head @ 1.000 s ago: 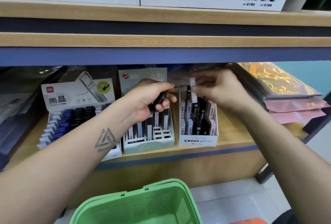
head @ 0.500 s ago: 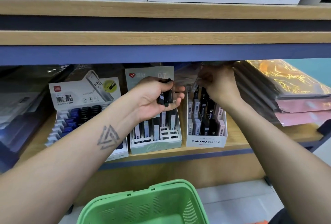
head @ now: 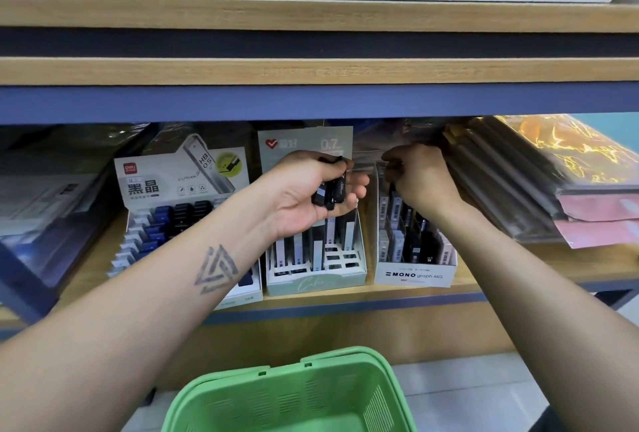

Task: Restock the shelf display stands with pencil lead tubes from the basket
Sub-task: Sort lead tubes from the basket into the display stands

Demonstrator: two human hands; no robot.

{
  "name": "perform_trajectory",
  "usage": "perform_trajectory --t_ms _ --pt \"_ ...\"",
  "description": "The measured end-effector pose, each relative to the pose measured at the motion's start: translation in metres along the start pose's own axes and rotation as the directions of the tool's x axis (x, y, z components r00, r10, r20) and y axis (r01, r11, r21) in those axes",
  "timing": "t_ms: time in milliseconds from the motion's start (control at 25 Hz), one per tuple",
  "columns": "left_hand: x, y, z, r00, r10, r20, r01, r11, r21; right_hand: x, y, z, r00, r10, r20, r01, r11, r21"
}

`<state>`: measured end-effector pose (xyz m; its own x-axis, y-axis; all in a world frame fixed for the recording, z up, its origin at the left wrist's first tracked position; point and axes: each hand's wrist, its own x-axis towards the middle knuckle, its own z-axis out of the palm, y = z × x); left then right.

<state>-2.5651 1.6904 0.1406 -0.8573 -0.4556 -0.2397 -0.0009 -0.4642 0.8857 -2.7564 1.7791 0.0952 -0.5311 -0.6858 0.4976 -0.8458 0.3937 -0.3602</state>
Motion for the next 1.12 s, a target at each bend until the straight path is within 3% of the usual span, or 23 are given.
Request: perform_trajectory --t_ms 160,240,320,360,480,680,920,1120 --pt "-0.002 -0.002 0.000 1.000 0.007 0.000 -0.007 1.000 0.005 -0.004 -0.006 -0.009 0.999 0.015 -0.031 -0.015 1.000 -0.003" --pt "-0.005 -0.004 0.001 1.000 -0.002 0.017 0.001 0.999 0.052 -0.006 -0.013 -0.017 0.997 0.074 0.018 -0.076 0.963 0.257" --pt "-0.006 -0.006 0.002 1.000 -0.002 0.023 -0.001 0.994 0.109 -0.012 -0.025 -0.025 0.964 0.092 0.251 -0.241 0.708 0.664" --pt "-0.007 -0.006 0.002 1.000 0.001 0.027 -0.005 0.991 0.132 -0.014 -0.030 -0.027 0.935 0.045 0.353 -0.313 0.575 0.756" --pt "-0.009 -0.007 0.001 0.999 -0.004 0.044 -0.003 0.988 0.153 -0.021 -0.037 -0.027 0.897 -0.028 0.442 -0.385 0.444 0.809" --pt "-0.009 -0.006 -0.001 0.996 -0.060 0.063 0.051 0.991 0.127 -0.022 -0.031 -0.036 0.895 0.033 0.445 -0.436 0.272 0.858" --pt "-0.005 -0.011 -0.004 0.998 0.064 -0.019 -0.058 0.971 0.234 -0.029 -0.016 -0.046 0.898 -0.046 0.437 -0.418 0.213 0.883" --pt "-0.002 -0.017 0.007 0.992 0.124 -0.021 -0.111 0.944 0.311 -0.032 -0.008 -0.051 0.916 -0.050 0.399 -0.368 0.292 0.883"
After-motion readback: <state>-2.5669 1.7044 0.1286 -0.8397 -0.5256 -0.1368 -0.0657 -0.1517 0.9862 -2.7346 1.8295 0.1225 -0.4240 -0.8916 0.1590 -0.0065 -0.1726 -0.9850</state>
